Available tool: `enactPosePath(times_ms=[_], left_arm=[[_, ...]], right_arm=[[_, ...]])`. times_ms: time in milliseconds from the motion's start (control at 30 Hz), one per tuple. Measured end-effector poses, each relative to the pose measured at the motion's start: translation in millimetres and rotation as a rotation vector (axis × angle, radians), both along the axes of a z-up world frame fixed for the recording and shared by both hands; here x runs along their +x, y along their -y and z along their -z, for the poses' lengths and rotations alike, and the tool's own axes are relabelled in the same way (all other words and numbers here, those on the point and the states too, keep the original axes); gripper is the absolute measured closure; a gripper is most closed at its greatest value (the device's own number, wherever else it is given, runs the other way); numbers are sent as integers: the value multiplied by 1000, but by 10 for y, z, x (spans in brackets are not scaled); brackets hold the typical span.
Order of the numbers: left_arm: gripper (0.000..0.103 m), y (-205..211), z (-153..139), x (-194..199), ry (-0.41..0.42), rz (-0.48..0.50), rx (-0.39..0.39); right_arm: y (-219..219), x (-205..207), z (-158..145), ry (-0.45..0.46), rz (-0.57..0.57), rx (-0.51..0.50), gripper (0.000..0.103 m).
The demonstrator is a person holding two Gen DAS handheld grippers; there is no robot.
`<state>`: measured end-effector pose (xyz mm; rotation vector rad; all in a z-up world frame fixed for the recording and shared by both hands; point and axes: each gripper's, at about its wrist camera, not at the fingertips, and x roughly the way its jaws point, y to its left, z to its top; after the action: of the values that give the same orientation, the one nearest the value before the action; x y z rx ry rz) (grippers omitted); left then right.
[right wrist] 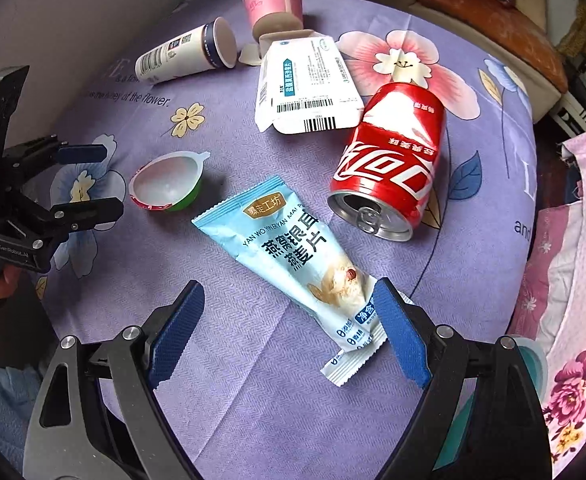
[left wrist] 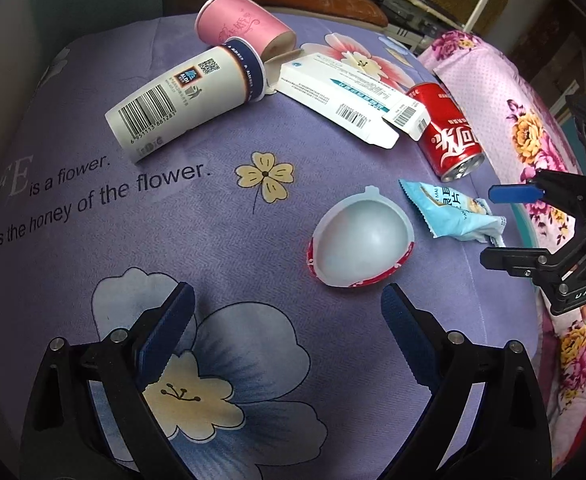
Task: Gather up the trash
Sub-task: 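Grasp the light-blue snack wrapper with the right gripper while the left gripper grasps the white yogurt cup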
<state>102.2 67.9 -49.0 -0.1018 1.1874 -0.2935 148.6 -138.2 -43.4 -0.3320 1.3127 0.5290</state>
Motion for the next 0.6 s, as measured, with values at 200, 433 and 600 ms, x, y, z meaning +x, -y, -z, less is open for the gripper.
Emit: enactPosePath(times_ms=[200,433,600], left_arm=[[9,-96,71,38,-21,-4,-13],[9,-9,89,77,-21,31,-7],[9,170,65,141,-6,88,16]], right_arm=[[-82,135,163,-19,-17,-1,21],[-76,113,225,-25,29,28,56],[53,-67,155,-30,134,86,75]])
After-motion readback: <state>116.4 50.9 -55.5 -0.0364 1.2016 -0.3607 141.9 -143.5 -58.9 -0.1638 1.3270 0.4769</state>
